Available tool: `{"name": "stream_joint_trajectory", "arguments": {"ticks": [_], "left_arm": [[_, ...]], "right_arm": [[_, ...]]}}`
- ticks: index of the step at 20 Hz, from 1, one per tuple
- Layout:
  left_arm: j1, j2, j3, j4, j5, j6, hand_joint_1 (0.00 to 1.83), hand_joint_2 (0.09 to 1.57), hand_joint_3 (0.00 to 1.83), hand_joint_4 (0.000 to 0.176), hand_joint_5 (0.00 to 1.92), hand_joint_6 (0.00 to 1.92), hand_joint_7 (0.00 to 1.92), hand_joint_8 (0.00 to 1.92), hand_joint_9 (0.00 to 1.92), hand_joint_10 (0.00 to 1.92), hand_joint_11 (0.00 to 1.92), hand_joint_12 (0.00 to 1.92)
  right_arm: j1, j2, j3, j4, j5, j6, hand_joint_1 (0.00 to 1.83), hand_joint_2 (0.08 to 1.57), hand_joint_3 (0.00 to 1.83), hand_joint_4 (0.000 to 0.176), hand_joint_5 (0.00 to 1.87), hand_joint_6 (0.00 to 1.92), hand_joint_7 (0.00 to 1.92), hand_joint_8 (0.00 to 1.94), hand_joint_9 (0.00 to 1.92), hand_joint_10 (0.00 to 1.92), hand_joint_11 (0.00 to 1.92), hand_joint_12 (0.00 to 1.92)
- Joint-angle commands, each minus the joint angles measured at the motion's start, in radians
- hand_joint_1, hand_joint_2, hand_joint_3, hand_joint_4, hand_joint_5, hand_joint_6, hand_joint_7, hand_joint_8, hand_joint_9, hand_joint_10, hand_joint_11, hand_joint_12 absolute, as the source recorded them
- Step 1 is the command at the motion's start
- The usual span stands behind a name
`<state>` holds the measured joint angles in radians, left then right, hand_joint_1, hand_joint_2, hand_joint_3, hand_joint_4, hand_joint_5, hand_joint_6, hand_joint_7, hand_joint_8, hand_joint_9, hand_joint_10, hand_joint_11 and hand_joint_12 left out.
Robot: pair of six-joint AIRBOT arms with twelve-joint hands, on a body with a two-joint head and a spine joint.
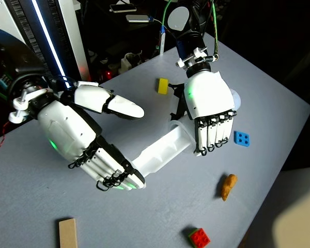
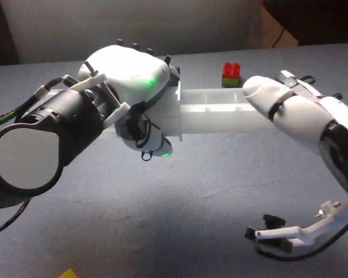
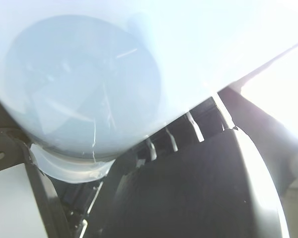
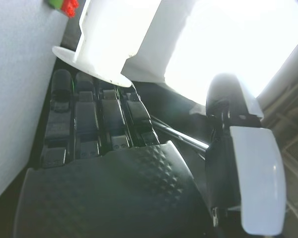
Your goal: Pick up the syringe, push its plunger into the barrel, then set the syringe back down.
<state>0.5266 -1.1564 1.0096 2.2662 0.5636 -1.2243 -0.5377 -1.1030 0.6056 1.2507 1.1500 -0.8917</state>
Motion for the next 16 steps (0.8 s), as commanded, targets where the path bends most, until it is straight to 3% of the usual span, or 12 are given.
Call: {"name": "stream_joint_trajectory", "arguments": {"ticks": [1, 3, 5, 6, 7, 16], "left_arm": [[-0.018, -0.008, -0.006, 0.068, 0.075, -0.012, 1.38, 1.11, 0.00, 0.000, 1.01, 0.73, 0.94, 1.09, 0.91, 1.30, 0.85, 1.37], [-0.018, -0.008, -0.006, 0.068, 0.077, -0.012, 1.38, 1.12, 0.00, 0.000, 0.96, 0.77, 0.95, 1.09, 0.93, 1.30, 0.91, 1.32], [-0.017, -0.008, -0.007, 0.068, 0.077, -0.012, 1.39, 1.08, 0.00, 0.000, 1.11, 0.51, 1.02, 1.00, 0.99, 1.25, 0.87, 1.37], [-0.017, -0.008, -0.007, 0.068, 0.077, -0.012, 1.38, 1.10, 0.01, 0.000, 1.02, 0.69, 0.95, 1.09, 0.93, 1.29, 0.88, 1.37], [-0.016, -0.008, -0.008, 0.068, 0.077, -0.012, 1.38, 1.12, 0.00, 0.000, 0.99, 0.74, 0.92, 1.14, 0.90, 1.33, 0.87, 1.38], [-0.022, -0.008, -0.007, 0.068, 0.077, -0.012, 1.38, 1.13, 0.00, 0.000, 0.97, 0.77, 0.87, 1.21, 0.89, 1.34, 0.90, 1.27]], "right_arm": [[0.016, -0.015, -0.007, -0.150, -0.038, -0.002, 0.20, 1.11, 0.00, 0.000, 0.10, 0.00, 0.14, 0.00, 0.12, 0.00, 0.00, 0.45], [0.018, -0.031, -0.002, -0.163, -0.041, -0.008, 0.19, 1.11, 0.00, 0.000, 0.11, 0.00, 0.15, 0.00, 0.12, 0.00, 0.00, 0.43], [0.021, -0.060, 0.008, -0.173, -0.048, -0.015, 0.18, 1.12, 0.00, 0.000, 0.11, 0.00, 0.14, 0.00, 0.12, 0.00, 0.00, 0.44], [0.022, -0.066, 0.011, -0.178, -0.053, -0.016, 0.18, 1.12, 0.00, 0.000, 0.10, 0.00, 0.13, 0.00, 0.12, 0.00, 0.00, 0.47], [0.026, -0.076, 0.017, -0.183, -0.063, -0.017, 0.19, 1.12, 0.00, 0.000, 0.10, 0.00, 0.14, 0.00, 0.12, 0.00, 0.00, 0.48], [0.065, -0.143, 0.048, -0.214, -0.139, -0.034, 0.19, 1.12, 0.00, 0.000, 0.12, 0.00, 0.16, 0.00, 0.13, 0.00, 0.00, 0.47]]}}
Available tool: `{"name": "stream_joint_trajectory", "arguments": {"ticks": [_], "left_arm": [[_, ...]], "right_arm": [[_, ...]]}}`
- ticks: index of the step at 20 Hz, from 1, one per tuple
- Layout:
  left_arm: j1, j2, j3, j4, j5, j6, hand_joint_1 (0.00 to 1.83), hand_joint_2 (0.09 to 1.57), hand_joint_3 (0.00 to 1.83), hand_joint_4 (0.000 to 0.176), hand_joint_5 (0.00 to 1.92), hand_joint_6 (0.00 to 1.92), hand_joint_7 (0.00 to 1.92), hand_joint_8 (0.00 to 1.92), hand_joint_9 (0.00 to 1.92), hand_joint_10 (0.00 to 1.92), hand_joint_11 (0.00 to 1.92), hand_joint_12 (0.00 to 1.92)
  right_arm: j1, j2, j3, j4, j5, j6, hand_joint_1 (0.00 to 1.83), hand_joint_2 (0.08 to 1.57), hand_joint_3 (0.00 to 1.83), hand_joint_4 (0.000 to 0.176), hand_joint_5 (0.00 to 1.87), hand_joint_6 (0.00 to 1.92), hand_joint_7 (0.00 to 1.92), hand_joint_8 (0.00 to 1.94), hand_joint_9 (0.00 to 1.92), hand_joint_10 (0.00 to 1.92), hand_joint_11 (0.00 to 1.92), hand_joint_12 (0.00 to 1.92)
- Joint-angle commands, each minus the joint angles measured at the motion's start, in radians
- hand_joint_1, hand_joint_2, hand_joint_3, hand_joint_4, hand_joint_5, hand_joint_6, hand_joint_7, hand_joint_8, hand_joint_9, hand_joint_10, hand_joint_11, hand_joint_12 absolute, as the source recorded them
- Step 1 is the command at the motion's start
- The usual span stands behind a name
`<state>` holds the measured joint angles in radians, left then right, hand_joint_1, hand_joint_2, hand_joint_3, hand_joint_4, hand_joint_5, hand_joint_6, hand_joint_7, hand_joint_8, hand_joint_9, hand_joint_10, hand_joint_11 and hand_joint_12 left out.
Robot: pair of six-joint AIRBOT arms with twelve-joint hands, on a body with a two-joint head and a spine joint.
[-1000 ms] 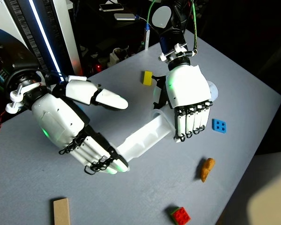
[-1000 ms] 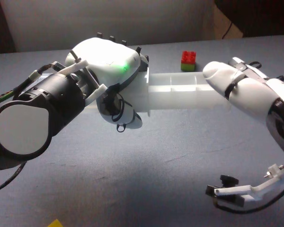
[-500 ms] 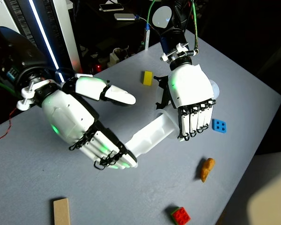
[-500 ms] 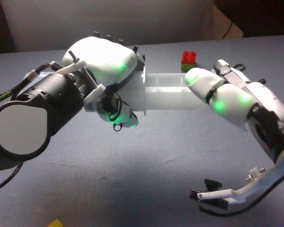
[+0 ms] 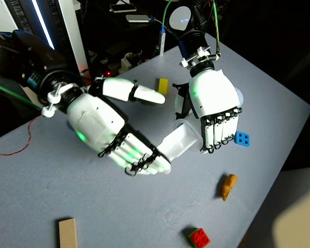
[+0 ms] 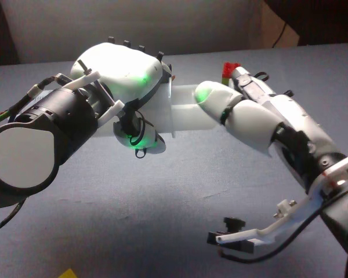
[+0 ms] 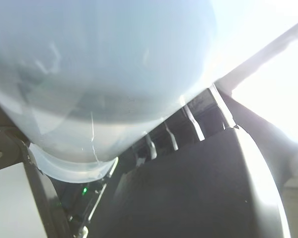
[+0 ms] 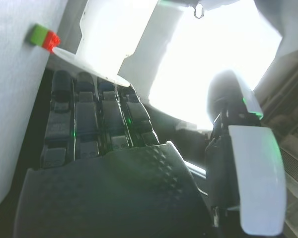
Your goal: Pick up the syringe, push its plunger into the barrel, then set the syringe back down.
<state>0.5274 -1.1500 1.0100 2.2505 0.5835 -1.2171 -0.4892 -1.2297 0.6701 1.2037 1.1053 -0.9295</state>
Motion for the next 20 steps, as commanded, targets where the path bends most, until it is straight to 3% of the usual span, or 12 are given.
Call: {"name": "stream_joint_trajectory", "arguments": {"ticks": [1, 9, 10, 11, 13, 20], "left_arm": [[-0.024, -0.014, -0.008, 0.083, 0.057, -0.020, 1.38, 1.13, 0.00, 0.000, 0.97, 0.77, 0.87, 1.21, 0.90, 1.34, 0.90, 1.27], [-0.028, -0.014, -0.010, 0.084, 0.057, -0.019, 1.38, 1.13, 0.00, 0.000, 0.93, 0.87, 0.90, 1.15, 0.94, 1.27, 0.94, 1.20], [-0.028, -0.014, -0.010, 0.084, 0.056, -0.019, 1.47, 1.11, 0.00, 0.000, 0.94, 0.82, 0.90, 1.09, 0.95, 1.14, 0.90, 1.43], [-0.027, -0.014, -0.010, 0.084, 0.057, -0.019, 1.40, 1.11, 0.00, 0.000, 0.95, 0.86, 0.90, 1.11, 0.95, 1.22, 0.92, 1.29], [-0.027, -0.014, -0.010, 0.084, 0.056, -0.019, 1.38, 1.11, 0.00, 0.000, 0.97, 0.82, 0.90, 1.12, 0.96, 1.25, 0.97, 1.20], [-0.027, -0.014, -0.013, 0.084, 0.056, -0.019, 1.37, 1.14, 0.00, 0.000, 0.95, 0.81, 0.87, 1.20, 0.90, 1.34, 0.91, 1.29]], "right_arm": [[0.019, -0.022, -0.014, -0.174, -0.108, 0.003, 0.19, 1.12, 0.00, 0.000, 0.11, 0.00, 0.15, 0.00, 0.13, 0.00, 0.00, 0.46], [0.025, -0.046, -0.001, -0.212, -0.150, 0.020, 0.20, 1.12, 0.00, 0.000, 0.13, 0.00, 0.16, 0.00, 0.13, 0.00, 0.00, 0.50], [0.025, -0.046, 0.000, -0.212, -0.157, 0.023, 0.18, 1.12, 0.00, 0.000, 0.12, 0.00, 0.15, 0.00, 0.12, 0.00, 0.00, 0.47], [0.025, -0.046, 0.001, -0.212, -0.158, 0.026, 0.17, 1.12, 0.00, 0.000, 0.11, 0.00, 0.15, 0.00, 0.12, 0.00, 0.00, 0.47], [0.021, -0.046, 0.002, -0.212, -0.161, 0.032, 0.18, 1.13, 0.00, 0.000, 0.09, 0.00, 0.13, 0.00, 0.11, 0.00, 0.00, 0.40], [0.011, -0.018, -0.005, -0.212, -0.152, 0.029, 0.18, 1.12, 0.00, 0.000, 0.10, 0.00, 0.15, 0.00, 0.12, 0.00, 0.00, 0.51]]}}
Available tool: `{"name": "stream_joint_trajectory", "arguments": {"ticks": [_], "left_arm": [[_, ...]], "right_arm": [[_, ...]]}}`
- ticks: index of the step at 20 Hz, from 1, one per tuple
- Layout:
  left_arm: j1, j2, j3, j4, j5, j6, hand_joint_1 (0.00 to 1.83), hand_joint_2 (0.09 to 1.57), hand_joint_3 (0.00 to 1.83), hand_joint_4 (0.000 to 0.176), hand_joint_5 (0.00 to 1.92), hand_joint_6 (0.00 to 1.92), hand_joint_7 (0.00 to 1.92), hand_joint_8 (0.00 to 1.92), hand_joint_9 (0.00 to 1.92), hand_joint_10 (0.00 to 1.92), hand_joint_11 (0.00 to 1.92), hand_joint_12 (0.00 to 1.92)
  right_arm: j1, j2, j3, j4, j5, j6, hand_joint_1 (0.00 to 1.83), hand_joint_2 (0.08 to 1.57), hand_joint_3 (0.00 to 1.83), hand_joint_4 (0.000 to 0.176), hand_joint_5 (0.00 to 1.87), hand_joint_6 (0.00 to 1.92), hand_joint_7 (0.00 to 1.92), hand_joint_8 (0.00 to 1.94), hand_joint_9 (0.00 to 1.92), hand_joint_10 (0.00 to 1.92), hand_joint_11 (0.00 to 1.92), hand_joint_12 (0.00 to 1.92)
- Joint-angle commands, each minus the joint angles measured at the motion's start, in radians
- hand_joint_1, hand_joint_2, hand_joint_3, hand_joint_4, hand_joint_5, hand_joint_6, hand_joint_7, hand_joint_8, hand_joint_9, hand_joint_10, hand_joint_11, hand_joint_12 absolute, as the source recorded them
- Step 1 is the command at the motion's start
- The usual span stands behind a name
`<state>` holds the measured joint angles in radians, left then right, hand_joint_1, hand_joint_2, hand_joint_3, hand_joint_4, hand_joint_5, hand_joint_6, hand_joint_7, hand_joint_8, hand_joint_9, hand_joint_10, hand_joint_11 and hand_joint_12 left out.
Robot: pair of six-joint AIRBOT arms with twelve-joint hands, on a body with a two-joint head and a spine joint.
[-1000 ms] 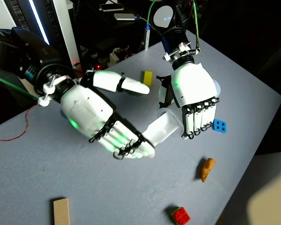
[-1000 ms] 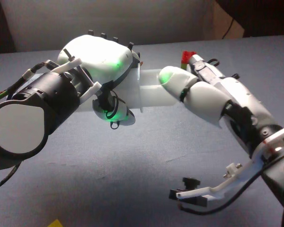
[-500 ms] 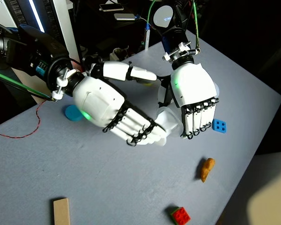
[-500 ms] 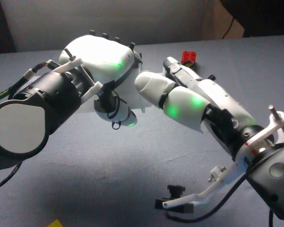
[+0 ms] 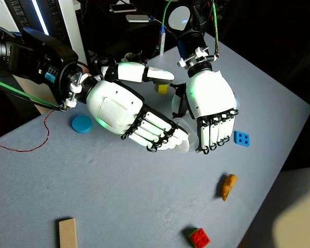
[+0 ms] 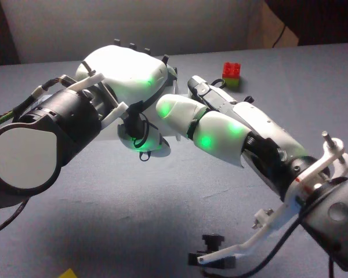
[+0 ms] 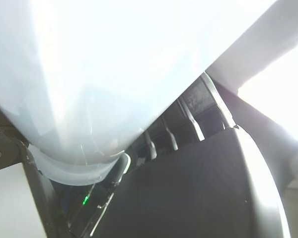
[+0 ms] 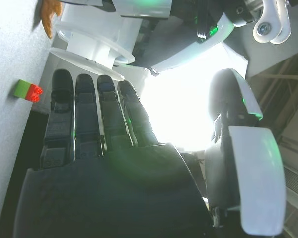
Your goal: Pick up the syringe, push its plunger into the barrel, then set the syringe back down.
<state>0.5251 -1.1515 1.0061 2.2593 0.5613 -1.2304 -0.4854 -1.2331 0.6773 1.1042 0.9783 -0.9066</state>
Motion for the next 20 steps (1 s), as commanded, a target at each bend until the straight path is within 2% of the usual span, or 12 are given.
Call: {"name": "stream_joint_trajectory", "arguments": {"ticks": [1, 7, 8, 9, 10, 12, 14, 15, 17, 18, 19, 20], "left_arm": [[-0.025, -0.013, -0.010, 0.075, 0.078, -0.006, 1.37, 1.13, 0.00, 0.000, 0.95, 0.81, 0.88, 1.19, 0.90, 1.33, 0.89, 1.30], [-0.021, -0.013, -0.010, 0.075, 0.078, -0.006, 1.38, 1.13, 0.00, 0.000, 0.95, 0.78, 0.91, 1.15, 0.91, 1.34, 0.92, 1.33], [-0.018, -0.015, -0.008, 0.075, 0.078, -0.006, 1.39, 1.10, 0.00, 0.000, 1.05, 0.59, 0.97, 1.08, 0.96, 1.31, 0.90, 1.36], [-0.016, -0.019, -0.004, 0.075, 0.078, -0.006, 1.39, 1.09, 0.00, 0.000, 1.08, 0.54, 1.00, 1.04, 0.99, 1.26, 0.91, 1.35], [-0.014, -0.025, 0.001, 0.075, 0.078, -0.006, 1.38, 1.11, 0.00, 0.000, 1.00, 0.69, 0.95, 1.09, 0.95, 1.29, 0.93, 1.32], [-0.012, -0.033, 0.013, 0.075, 0.078, -0.006, 1.38, 1.12, 0.00, 0.000, 0.97, 0.74, 0.92, 1.13, 0.93, 1.32, 0.93, 1.32], [-0.011, -0.046, 0.024, 0.075, 0.078, -0.006, 1.39, 1.08, 0.00, 0.000, 1.10, 0.50, 1.02, 1.02, 0.99, 1.26, 0.91, 1.39], [-0.010, -0.060, 0.033, 0.075, 0.078, -0.006, 1.39, 1.08, 0.00, 0.000, 1.11, 0.49, 1.03, 1.00, 1.00, 1.24, 0.90, 1.39], [-0.003, -0.087, 0.046, 0.046, 0.078, 0.000, 1.38, 1.11, 0.00, 0.000, 0.99, 0.72, 0.95, 1.09, 0.94, 1.29, 0.93, 1.31], [0.005, -0.106, 0.050, 0.042, 0.078, 0.001, 1.38, 1.12, 0.00, 0.000, 0.97, 0.77, 0.93, 1.11, 0.93, 1.29, 0.92, 1.31], [0.009, -0.118, 0.052, 0.042, 0.078, 0.005, 1.39, 1.09, 0.00, 0.000, 1.06, 0.60, 1.00, 1.03, 0.98, 1.27, 0.90, 1.36], [0.015, -0.130, 0.055, 0.042, 0.079, 0.008, 1.39, 1.08, 0.00, 0.000, 1.10, 0.52, 1.03, 0.99, 1.00, 1.24, 0.91, 1.36]], "right_arm": [[0.002, 0.004, -0.019, -0.112, -0.013, -0.001, 0.19, 1.12, 0.00, 0.000, 0.11, 0.00, 0.15, 0.00, 0.13, 0.00, 0.00, 0.52], [-0.015, 0.175, -0.068, -0.056, 0.074, -0.018, 0.20, 1.11, 0.00, 0.000, 0.11, 0.00, 0.16, 0.00, 0.13, 0.00, 0.00, 0.43], [-0.015, 0.199, -0.069, -0.056, 0.067, -0.022, 0.20, 1.11, 0.00, 0.000, 0.11, 0.00, 0.16, 0.00, 0.13, 0.00, 0.00, 0.45], [-0.014, 0.232, -0.069, -0.056, 0.053, -0.022, 0.18, 1.11, 0.00, 0.000, 0.12, 0.00, 0.17, 0.00, 0.13, 0.00, 0.00, 0.48], [-0.014, 0.271, -0.069, -0.056, 0.033, -0.022, 0.17, 1.12, 0.00, 0.000, 0.12, 0.00, 0.16, 0.00, 0.13, 0.00, 0.00, 0.48], [-0.008, 0.330, -0.069, -0.063, -0.006, -0.022, 0.19, 1.11, 0.00, 0.000, 0.11, 0.00, 0.14, 0.00, 0.11, 0.00, 0.00, 0.41], [-0.003, 0.377, -0.069, -0.109, -0.061, -0.050, 0.17, 1.12, 0.00, 0.000, 0.09, 0.00, 0.13, 0.00, 0.11, 0.00, 0.00, 0.41], [0.004, 0.399, -0.068, -0.162, -0.113, -0.077, 0.17, 1.12, 0.00, 0.000, 0.10, 0.00, 0.14, 0.00, 0.11, 0.01, 0.00, 0.42], [0.032, 0.423, -0.068, -0.220, -0.221, -0.182, 0.19, 1.12, 0.00, 0.000, 0.11, 0.00, 0.15, 0.00, 0.13, 0.01, 0.00, 0.47], [0.071, 0.432, -0.068, -0.220, -0.296, -0.331, 0.22, 1.11, 0.00, 0.000, 0.11, 0.00, 0.15, 0.00, 0.12, 0.00, 0.00, 0.47], [0.096, 0.434, -0.068, -0.220, -0.333, -0.458, 0.20, 1.11, 0.00, 0.000, 0.11, 0.00, 0.15, 0.00, 0.12, 0.00, 0.00, 0.48], [0.126, 0.434, -0.071, -0.213, -0.364, -0.639, 0.18, 1.11, 0.00, 0.000, 0.11, 0.00, 0.15, 0.00, 0.12, 0.00, 0.00, 0.45]]}}
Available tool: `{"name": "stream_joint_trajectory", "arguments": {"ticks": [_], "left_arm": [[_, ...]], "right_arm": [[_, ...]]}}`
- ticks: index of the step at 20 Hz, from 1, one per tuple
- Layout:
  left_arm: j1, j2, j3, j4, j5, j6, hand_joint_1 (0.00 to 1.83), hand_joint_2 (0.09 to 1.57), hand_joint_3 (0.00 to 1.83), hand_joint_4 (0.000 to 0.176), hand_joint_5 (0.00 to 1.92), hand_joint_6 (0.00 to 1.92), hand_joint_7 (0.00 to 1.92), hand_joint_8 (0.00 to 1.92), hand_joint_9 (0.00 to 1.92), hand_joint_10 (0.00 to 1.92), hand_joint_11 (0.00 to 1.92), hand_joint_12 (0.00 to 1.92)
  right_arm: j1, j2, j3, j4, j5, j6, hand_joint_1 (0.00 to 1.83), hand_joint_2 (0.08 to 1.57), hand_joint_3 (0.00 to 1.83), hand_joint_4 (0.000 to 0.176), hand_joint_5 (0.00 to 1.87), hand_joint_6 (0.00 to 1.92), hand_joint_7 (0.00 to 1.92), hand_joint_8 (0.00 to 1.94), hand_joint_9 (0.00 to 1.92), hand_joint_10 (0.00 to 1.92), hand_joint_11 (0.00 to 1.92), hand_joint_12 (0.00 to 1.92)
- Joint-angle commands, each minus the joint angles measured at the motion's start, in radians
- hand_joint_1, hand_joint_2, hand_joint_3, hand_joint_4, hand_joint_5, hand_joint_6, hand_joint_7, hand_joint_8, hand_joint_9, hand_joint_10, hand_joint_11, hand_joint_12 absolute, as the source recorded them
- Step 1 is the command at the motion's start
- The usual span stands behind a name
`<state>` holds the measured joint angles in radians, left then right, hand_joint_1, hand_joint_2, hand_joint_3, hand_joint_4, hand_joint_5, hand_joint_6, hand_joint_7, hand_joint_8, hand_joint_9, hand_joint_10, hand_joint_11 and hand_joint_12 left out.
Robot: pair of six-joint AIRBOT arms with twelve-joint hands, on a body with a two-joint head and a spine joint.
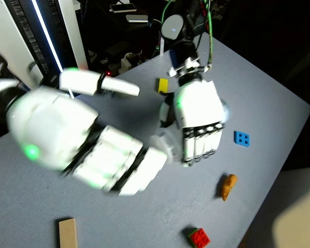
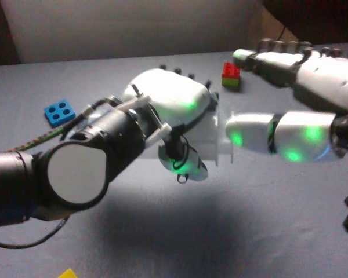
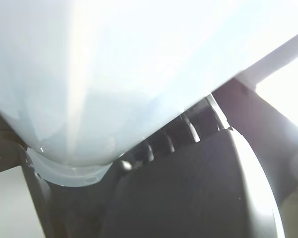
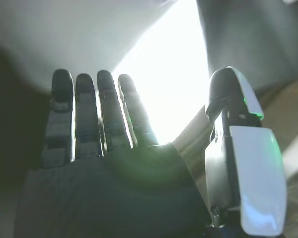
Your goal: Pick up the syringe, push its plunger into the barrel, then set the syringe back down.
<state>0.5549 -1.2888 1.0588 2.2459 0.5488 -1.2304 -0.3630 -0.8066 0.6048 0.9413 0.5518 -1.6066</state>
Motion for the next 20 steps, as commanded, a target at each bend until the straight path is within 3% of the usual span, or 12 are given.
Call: {"name": "stream_joint_trajectory", "arguments": {"ticks": [1, 3, 5, 8, 11, 18, 20], "left_arm": [[-0.003, -0.007, 0.003, 0.055, 0.094, 0.009, 1.40, 1.07, 0.00, 0.000, 1.12, 0.48, 1.04, 0.97, 1.02, 1.21, 0.94, 1.31], [0.010, -0.019, 0.004, 0.055, 0.095, 0.012, 1.40, 1.06, 0.00, 0.000, 1.14, 0.44, 1.07, 0.92, 1.05, 1.18, 0.95, 1.28], [0.025, -0.032, 0.012, 0.055, 0.099, 0.017, 1.40, 1.06, 0.00, 0.000, 1.17, 0.39, 1.08, 0.91, 1.04, 1.17, 0.92, 1.31], [0.037, -0.039, 0.028, 0.055, 0.099, 0.018, 1.40, 1.07, 0.00, 0.000, 1.16, 0.40, 1.03, 0.99, 1.01, 1.22, 0.92, 1.32], [0.042, -0.049, 0.052, 0.055, 0.098, 0.018, 1.40, 1.06, 0.00, 0.000, 1.14, 0.45, 1.05, 0.95, 1.04, 1.18, 0.93, 1.33], [0.062, -0.085, 0.096, 0.031, 0.071, 0.018, 1.39, 1.07, 0.00, 0.000, 1.16, 0.43, 1.03, 1.00, 0.99, 1.24, 0.86, 1.37], [0.067, -0.086, 0.097, 0.028, 0.072, 0.018, 1.39, 1.09, 0.00, 0.000, 1.09, 0.57, 1.00, 1.04, 0.97, 1.27, 0.84, 1.41]], "right_arm": [[0.037, 0.011, -0.013, -0.022, 0.067, -0.149, 0.18, 1.12, 0.00, 0.000, 0.11, 0.00, 0.14, 0.00, 0.11, 0.00, 0.00, 0.44], [0.059, 0.021, -0.031, -0.021, 0.071, -0.313, 0.20, 1.11, 0.00, 0.000, 0.11, 0.00, 0.14, 0.00, 0.12, 0.00, 0.00, 0.48], [0.069, 0.020, -0.036, -0.021, 0.089, -0.400, 0.19, 1.11, 0.00, 0.000, 0.11, 0.00, 0.15, 0.00, 0.12, 0.00, 0.00, 0.45], [0.088, -0.004, -0.036, -0.022, 0.117, -0.428, 0.16, 1.12, 0.00, 0.000, 0.10, 0.00, 0.14, 0.00, 0.11, 0.00, 0.00, 0.44], [0.100, -0.034, -0.036, -0.022, 0.172, -0.445, 0.18, 1.11, 0.00, 0.000, 0.11, 0.00, 0.14, 0.00, 0.11, 0.00, 0.00, 0.41], [0.092, -0.038, -0.037, -0.022, 0.206, -0.405, 0.19, 1.11, 0.00, 0.000, 0.11, 0.00, 0.14, 0.00, 0.12, 0.00, 0.00, 0.39], [0.092, -0.038, -0.037, -0.022, 0.215, -0.393, 0.19, 1.11, 0.00, 0.000, 0.12, 0.00, 0.14, 0.00, 0.11, 0.00, 0.00, 0.37]]}}
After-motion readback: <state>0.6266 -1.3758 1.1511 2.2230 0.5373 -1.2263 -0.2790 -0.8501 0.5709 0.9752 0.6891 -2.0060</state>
